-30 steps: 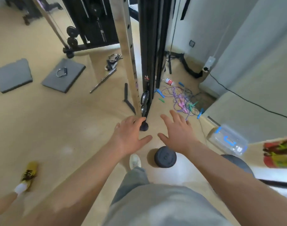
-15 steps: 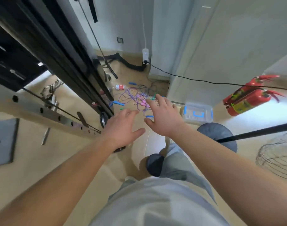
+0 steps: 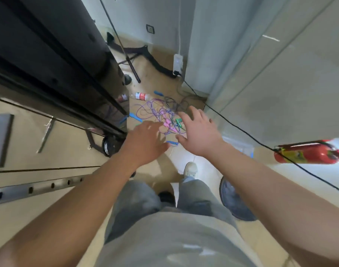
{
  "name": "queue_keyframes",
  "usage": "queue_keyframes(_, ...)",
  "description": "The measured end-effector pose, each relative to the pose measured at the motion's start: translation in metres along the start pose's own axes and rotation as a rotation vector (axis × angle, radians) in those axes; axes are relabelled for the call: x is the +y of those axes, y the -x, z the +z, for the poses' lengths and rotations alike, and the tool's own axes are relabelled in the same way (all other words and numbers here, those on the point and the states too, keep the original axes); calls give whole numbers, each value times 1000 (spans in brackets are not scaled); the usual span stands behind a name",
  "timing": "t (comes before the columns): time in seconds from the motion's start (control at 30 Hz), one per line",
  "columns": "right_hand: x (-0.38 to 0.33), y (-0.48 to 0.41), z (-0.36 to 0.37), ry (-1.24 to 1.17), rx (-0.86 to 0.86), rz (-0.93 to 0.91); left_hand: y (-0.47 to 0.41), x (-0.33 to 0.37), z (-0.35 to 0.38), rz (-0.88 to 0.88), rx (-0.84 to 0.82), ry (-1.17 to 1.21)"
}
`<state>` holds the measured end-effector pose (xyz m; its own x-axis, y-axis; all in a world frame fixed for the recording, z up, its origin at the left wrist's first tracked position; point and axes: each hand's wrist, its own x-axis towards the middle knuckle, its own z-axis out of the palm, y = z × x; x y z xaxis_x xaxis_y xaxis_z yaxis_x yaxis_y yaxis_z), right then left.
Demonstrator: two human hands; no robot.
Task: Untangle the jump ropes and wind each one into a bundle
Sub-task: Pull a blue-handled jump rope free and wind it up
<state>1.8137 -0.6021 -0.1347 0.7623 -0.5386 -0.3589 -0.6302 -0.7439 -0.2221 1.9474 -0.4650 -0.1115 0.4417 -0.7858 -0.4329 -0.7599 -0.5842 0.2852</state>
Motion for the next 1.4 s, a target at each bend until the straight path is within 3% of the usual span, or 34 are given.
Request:
queue_keyframes(0.17, 18, -66, 15, -42, -70, 16, -69, 2, -7, 39, -64, -49)
queue_keyframes(0.3, 23, -132, 58, -84, -106, 52, -153, -36, 28, 57, -106, -19)
queue_keyframes(0.6, 58, -306, 226, -143, -208, 145, -364, -126, 192, 1, -257, -60)
queue_keyframes(0.9, 127, -418, 409, -193, -325, 179, -492, -202, 377, -112, -379, 41)
queue_keyframes(1.1, 159, -489, 489, -266, -352, 218, -550, -232, 468, -172, -383, 140)
queue_keyframes(1.4, 175, -556, 565, -206, -419, 115, -617, -249, 524, -156, -264, 151)
